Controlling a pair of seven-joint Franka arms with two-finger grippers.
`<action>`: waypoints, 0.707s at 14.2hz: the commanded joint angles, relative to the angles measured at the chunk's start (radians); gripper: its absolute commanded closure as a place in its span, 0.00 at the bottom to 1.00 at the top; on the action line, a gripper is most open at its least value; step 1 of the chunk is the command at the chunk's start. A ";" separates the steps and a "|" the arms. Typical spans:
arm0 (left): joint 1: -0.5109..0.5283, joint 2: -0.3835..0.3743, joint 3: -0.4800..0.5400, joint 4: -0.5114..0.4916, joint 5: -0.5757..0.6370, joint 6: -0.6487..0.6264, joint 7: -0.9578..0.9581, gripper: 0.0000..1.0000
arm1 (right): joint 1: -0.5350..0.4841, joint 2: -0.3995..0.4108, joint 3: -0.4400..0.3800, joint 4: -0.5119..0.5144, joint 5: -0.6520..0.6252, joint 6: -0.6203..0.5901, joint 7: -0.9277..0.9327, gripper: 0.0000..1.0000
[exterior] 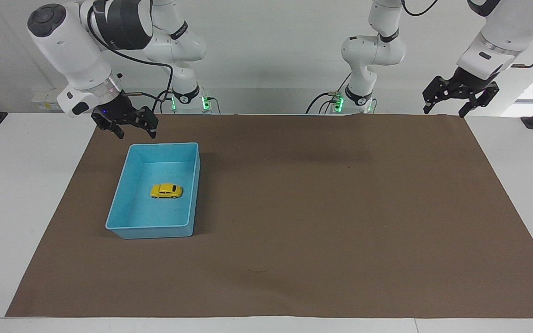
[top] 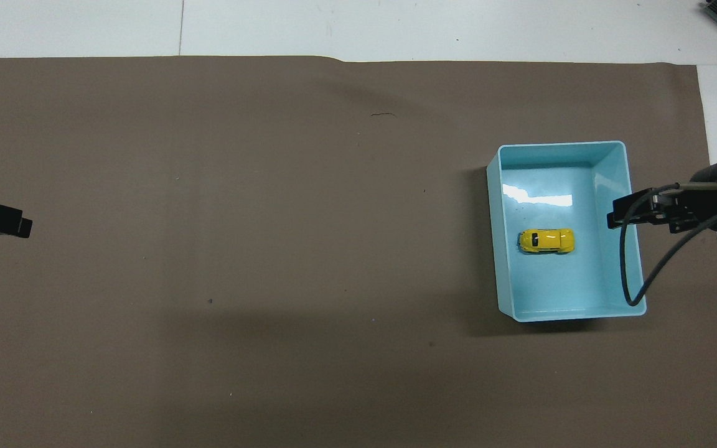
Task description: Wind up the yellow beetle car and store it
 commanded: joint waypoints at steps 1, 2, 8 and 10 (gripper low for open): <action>0.010 -0.019 -0.006 -0.014 -0.012 -0.009 -0.003 0.00 | 0.010 -0.003 0.016 0.014 -0.109 -0.017 0.023 0.00; 0.010 -0.019 -0.006 -0.014 -0.012 -0.009 -0.003 0.00 | 0.021 -0.003 0.016 0.015 -0.117 -0.011 0.021 0.00; 0.010 -0.019 -0.006 -0.014 -0.012 -0.009 -0.003 0.00 | 0.010 0.000 0.010 0.052 -0.117 -0.001 0.023 0.00; 0.010 -0.019 -0.006 -0.014 -0.012 -0.009 -0.003 0.00 | 0.016 -0.006 0.009 0.063 -0.119 -0.017 0.021 0.00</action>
